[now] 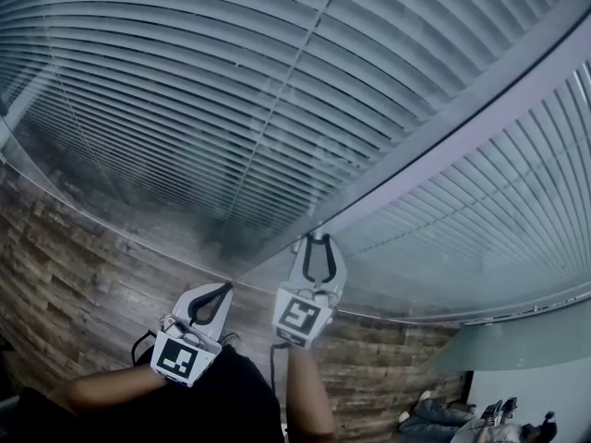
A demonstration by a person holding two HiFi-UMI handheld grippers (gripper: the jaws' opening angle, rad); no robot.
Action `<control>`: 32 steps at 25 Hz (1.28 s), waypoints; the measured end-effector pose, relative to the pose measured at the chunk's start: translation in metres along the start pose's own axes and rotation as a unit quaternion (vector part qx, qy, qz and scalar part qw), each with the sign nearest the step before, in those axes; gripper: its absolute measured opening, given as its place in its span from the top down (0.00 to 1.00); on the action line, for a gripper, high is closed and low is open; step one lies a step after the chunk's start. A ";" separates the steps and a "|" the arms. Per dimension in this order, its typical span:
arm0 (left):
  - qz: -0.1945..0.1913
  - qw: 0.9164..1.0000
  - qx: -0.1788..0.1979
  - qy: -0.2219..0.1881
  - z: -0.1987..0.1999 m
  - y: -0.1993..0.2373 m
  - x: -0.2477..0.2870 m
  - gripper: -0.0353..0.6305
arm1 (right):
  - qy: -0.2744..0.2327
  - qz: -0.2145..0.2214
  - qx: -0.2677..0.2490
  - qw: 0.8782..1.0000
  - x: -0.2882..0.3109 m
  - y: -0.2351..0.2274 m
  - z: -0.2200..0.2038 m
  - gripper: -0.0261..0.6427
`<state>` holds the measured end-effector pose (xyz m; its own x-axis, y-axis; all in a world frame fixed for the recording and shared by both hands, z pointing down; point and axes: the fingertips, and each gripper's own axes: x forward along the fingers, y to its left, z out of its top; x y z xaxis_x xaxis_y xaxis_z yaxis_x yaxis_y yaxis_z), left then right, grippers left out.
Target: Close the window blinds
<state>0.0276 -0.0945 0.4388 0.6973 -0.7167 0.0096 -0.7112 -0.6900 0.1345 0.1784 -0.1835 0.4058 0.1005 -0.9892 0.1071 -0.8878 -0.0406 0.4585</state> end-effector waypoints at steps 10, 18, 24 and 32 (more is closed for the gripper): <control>0.002 1.000 -0.006 0.002 -0.001 0.000 0.001 0.94 | -0.034 0.018 0.326 0.945 -0.002 -0.017 -0.005 0.76; 0.001 1.000 -0.009 0.004 -0.003 0.000 0.002 0.94 | 0.004 -0.019 -0.022 1.000 -0.003 0.001 -0.003 0.76; -0.004 1.000 -0.008 0.007 -0.005 -0.004 0.003 0.94 | -0.002 -0.003 0.085 0.996 -0.002 -0.003 -0.006 0.77; -0.003 1.000 -0.011 0.004 -0.004 -0.004 0.001 0.94 | -0.019 0.041 0.346 0.937 -0.002 -0.013 -0.012 0.76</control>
<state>0.0314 -0.0915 0.4423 0.7021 -0.7119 0.0159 -0.7050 -0.6918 0.1561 0.1957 -0.1793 0.4104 0.0138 -0.9968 0.0788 -0.9721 -0.0318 -0.2324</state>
